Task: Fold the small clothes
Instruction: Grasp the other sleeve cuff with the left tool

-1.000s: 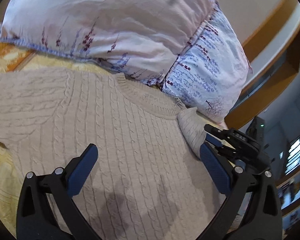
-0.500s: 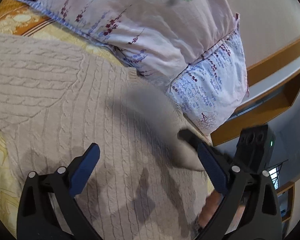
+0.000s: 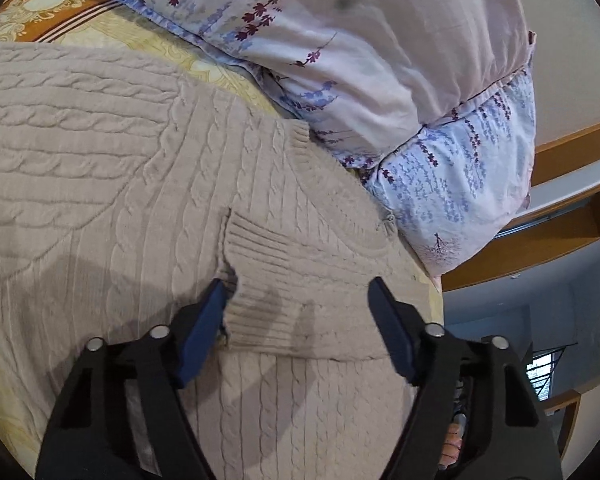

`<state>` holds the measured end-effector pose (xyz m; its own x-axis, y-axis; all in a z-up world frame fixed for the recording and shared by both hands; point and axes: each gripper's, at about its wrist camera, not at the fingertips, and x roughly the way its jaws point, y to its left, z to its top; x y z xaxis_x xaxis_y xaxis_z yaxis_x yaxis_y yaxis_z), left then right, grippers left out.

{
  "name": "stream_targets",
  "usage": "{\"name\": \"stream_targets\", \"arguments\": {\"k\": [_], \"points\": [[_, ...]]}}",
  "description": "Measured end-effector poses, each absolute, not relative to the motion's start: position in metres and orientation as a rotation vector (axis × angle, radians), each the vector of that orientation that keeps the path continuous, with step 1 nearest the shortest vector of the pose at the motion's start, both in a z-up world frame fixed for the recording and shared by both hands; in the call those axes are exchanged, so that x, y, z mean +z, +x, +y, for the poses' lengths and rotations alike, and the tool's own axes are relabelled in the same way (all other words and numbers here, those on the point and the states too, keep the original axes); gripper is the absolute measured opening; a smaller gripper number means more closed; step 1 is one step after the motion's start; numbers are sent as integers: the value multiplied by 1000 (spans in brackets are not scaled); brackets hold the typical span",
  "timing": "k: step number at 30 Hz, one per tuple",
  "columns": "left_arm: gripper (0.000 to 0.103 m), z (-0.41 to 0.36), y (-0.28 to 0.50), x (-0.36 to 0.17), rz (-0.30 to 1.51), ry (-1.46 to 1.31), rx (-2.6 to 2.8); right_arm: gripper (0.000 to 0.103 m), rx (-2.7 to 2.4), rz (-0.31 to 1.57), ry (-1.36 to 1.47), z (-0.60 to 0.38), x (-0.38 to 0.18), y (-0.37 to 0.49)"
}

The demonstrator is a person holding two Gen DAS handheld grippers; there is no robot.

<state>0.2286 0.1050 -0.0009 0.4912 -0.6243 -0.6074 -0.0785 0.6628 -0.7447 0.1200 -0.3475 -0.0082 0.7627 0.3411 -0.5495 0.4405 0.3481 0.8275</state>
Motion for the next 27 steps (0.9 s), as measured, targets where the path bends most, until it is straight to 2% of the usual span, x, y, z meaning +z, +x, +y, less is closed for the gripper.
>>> {"name": "stream_targets", "arguments": {"k": [4,8,9,10,11,12,15,21,23,25,26,27], "points": [[57,105,236,-5,1027,-805,-375,43,-58,734,1283,-352,-20,131],[43,103,244,-7,1040,-801,-360,39,-71,697,1266,-352,-22,135],[34,101,247,-7,1042,-790,-358,34,-80,692,1256,-351,-21,138],[28,100,249,-8,1043,-777,-357,23,-91,688,1240,-348,-22,142],[12,98,252,-8,1047,-755,-356,15,-97,685,1228,-348,-22,144],[9,96,256,-7,1044,-732,-362,12,-99,671,1216,-347,-20,143],[8,98,262,4,996,-681,-363,11,-127,580,1149,-341,-8,133],[10,99,268,2,1048,-524,-274,12,-248,671,991,-324,-8,136],[13,100,265,2,1055,-513,-268,20,-285,694,949,-320,-5,136],[26,104,261,7,1067,-512,-253,32,-331,698,898,-317,1,131],[39,110,257,11,1066,-531,-255,33,-357,694,869,-314,5,127],[45,117,253,15,1056,-550,-264,35,-397,680,821,-310,13,123]]}}
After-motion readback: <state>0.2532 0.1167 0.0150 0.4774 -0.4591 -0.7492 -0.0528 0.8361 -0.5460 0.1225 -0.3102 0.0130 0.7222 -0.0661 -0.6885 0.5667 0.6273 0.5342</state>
